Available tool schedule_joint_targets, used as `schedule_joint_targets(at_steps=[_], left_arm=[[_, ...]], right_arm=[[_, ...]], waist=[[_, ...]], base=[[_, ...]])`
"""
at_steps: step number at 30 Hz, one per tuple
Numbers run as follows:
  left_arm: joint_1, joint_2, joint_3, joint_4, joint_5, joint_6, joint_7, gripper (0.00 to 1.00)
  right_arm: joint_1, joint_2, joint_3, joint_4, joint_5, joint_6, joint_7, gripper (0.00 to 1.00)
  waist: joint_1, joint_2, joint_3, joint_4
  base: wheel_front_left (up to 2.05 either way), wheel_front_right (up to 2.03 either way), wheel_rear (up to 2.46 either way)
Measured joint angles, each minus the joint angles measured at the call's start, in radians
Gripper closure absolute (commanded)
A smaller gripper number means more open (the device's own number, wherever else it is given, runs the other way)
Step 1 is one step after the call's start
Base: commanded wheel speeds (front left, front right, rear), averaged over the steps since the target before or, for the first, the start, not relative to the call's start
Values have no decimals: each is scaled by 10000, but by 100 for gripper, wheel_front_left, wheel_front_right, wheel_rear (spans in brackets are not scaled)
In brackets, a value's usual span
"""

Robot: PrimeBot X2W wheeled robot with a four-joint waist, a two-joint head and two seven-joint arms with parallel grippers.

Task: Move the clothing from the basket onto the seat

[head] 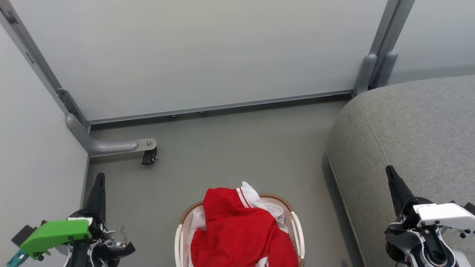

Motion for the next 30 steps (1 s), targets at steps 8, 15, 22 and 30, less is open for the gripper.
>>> schedule_joint_targets(at_steps=[8, 15, 22, 30], left_arm=[[0, 0, 0, 0, 0, 0, 0, 100], [0, 0, 0, 0, 0, 0, 0, 100], [0, 0, 0, 0, 0, 0, 0, 100], [0, 0, 0, 0, 0, 0, 0, 100]], right_arm=[[0, 0, 0, 0, 0, 0, 0, 100], [0, 0, 0, 0, 0, 0, 0, 100], [0, 0, 0, 0, 0, 0, 0, 100], [0, 0, 0, 0, 0, 0, 0, 100]], waist=[[0, 0, 0, 0], [0, 0, 0, 0], [0, 0, 0, 0], [0, 0, 0, 0]], base=[[0, 0, 0], [0, 0, 0], [0, 0, 0], [0, 0, 0]])
